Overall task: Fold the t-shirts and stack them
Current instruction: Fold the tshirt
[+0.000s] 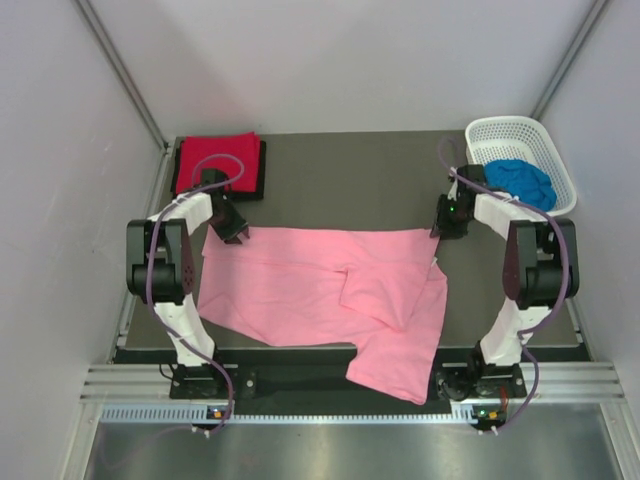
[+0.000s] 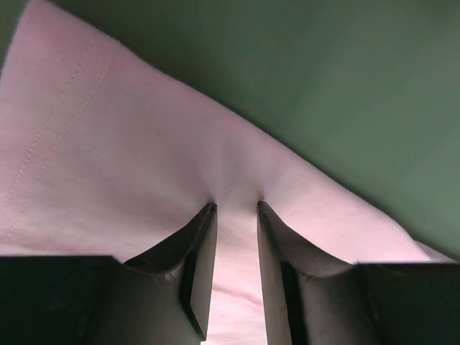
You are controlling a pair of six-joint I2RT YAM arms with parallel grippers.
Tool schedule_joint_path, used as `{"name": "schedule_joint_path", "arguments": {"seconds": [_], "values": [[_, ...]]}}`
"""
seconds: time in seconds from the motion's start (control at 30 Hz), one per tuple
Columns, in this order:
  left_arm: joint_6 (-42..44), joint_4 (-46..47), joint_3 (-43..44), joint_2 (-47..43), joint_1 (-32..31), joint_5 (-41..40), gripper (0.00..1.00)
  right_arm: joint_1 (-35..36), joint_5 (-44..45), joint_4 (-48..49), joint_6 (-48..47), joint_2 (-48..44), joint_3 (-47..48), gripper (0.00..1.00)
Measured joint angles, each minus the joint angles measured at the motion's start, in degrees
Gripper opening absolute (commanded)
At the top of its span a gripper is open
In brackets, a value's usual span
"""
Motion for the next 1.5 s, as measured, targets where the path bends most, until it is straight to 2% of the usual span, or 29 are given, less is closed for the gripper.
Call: {"name": "schedule_joint_path", "arguments": {"seconds": [0.1,0.13,0.23,0.73,1.1,1.37,1.5], "values": [[-0.2,0.3,-0.3,0.4,1.2,0.4,0.35,-0.4,0.2,1.4,0.0,1.3,-0.1,0.18],[-0.2,0.6,-0.4,0.4,1.4,0.4,0.35,-0.5,0.4,2.1,0.2,1.6,-0.2,0.09],[-0.3,1.2,-0.7,0.3,1.5,-0.2,0.35,-0.8,0.9,4.6,1.4,1.8,-1.5,0.0],[-5.0,5.8,-3.5,-1.3,4.4,-1.2,0.34,-3.5,0.1,17.1,12.3,2.5,-4.8,0.0],[-4.8,5.0,3.5,3.6,5.2,-2.0,0.35,-3.5,-1.4,19.2,14.6,13.8,9.3,0.0],[-3.0,5.8,7.9,6.8,5.4,-0.7,0.36,-3.5,-1.3,16.2,14.1,17.4,15.5,0.05],[-2.0,5.1,8.9,7.0,5.4,-1.7,0.36,-3.5,-1.3,14.4,13.5,17.9,17.0,0.04]]}}
